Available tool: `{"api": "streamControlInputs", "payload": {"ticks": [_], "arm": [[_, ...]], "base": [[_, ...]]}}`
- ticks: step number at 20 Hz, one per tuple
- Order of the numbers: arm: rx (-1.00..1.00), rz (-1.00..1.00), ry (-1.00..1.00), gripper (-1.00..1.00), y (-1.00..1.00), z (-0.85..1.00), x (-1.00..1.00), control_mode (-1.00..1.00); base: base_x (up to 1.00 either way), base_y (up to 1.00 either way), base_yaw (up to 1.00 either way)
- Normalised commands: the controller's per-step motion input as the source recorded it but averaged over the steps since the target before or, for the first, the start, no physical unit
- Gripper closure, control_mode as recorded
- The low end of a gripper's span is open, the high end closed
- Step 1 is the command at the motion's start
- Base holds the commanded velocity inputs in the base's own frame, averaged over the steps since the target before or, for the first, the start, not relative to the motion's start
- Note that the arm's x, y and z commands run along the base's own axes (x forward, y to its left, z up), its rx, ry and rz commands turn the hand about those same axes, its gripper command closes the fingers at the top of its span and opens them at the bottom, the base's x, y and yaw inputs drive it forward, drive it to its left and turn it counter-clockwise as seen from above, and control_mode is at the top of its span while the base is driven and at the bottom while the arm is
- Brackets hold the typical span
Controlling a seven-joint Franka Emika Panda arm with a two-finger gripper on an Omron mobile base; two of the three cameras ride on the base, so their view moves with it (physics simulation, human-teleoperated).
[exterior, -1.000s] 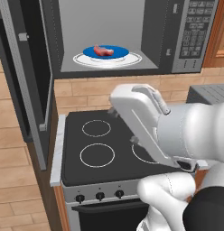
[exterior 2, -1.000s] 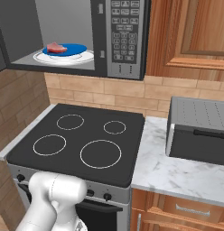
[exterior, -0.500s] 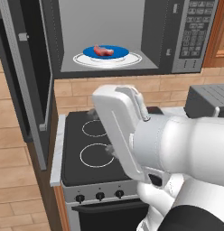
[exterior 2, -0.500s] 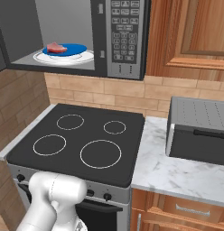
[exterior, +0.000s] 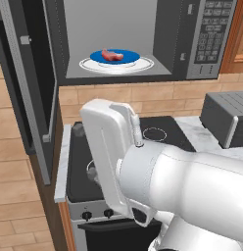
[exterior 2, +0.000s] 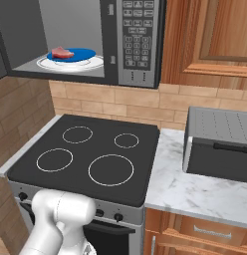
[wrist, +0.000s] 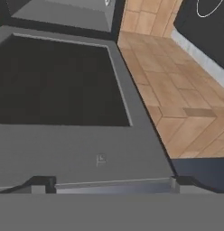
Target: Transport the steak from the fridge to the microwave and turn on the microwave.
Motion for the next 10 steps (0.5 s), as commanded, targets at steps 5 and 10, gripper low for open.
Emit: {"api": "streamControlInputs", "payload": {"ticks": [5, 10], "arm": [[0.14, 0.00, 0.00, -1.00, 0.30, 0.00, -0.16, -1.00], [0.15, 0.00, 0.00, -1.00, 0.34, 0.00, -0.13, -1.00]], "base": [[0.00, 0.00, 0.00], [0.00, 0.00, 0.00]]}}
